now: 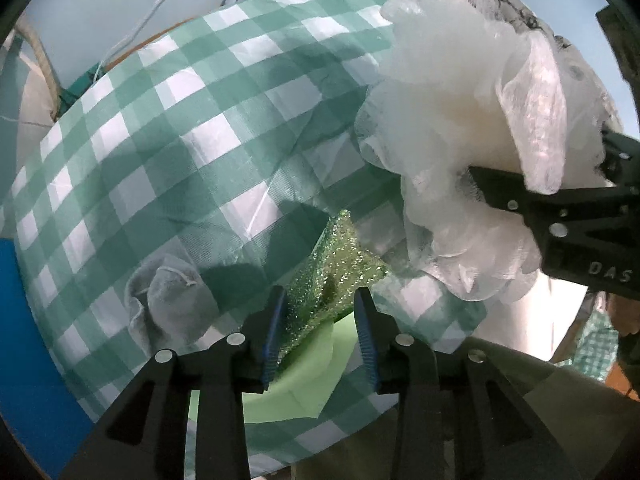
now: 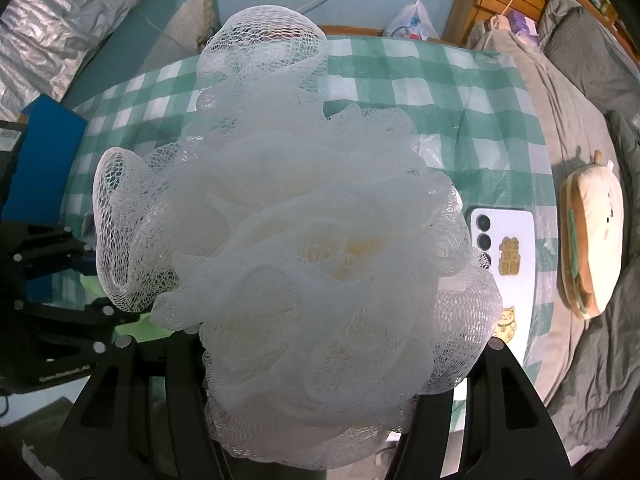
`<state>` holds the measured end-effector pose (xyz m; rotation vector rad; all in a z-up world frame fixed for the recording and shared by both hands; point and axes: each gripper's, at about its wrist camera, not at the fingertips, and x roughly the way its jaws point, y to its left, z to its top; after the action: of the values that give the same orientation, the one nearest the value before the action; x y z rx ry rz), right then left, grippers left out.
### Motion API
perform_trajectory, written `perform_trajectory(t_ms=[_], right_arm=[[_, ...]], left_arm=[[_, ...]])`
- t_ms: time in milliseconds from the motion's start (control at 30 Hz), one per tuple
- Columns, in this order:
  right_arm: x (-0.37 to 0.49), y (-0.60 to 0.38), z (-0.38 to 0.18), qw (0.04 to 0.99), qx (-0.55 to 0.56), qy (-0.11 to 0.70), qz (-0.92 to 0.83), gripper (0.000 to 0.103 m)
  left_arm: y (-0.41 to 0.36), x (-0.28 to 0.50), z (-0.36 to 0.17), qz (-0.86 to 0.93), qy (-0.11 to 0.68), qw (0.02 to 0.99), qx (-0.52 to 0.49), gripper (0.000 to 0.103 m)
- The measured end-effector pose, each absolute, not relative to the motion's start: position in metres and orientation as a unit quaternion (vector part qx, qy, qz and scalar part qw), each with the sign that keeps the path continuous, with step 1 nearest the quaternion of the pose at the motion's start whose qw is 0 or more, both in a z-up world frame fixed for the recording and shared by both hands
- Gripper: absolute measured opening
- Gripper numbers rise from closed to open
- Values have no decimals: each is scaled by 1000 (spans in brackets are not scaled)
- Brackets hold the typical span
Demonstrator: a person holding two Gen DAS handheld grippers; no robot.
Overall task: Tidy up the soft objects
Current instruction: 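Lift the green sponge with the left gripper while the right carries the pouf toward the box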
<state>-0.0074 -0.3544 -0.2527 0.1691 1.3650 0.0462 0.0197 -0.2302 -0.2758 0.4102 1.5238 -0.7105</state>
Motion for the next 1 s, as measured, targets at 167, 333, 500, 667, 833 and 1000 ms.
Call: perform_trajectory(t_ms=[167,333,500,667,833,1000], right_arm=[[-9,-353,-251,774,74,629,26,59],[-12,-353,-248,777,74,624,26,59],[-14,-354,-242,782,70,618,23,59],[-15,-352,-234,788,62,612,24,59],[-15,-349,-225,793,54,606,23,59],[-16,-348,-216,797,49,601,21,59]], left_arm=[[-232,19,-279,-301,663,657,194,10],[-232,16,-273,-296,642,676,208,5],[-225,15,-261,-290,632,688,207,5],[-220,9,-244,-284,617,704,209,5],[-213,7,-222,-273,605,723,191,5],[-208,10,-201,-269,592,739,177,5]])
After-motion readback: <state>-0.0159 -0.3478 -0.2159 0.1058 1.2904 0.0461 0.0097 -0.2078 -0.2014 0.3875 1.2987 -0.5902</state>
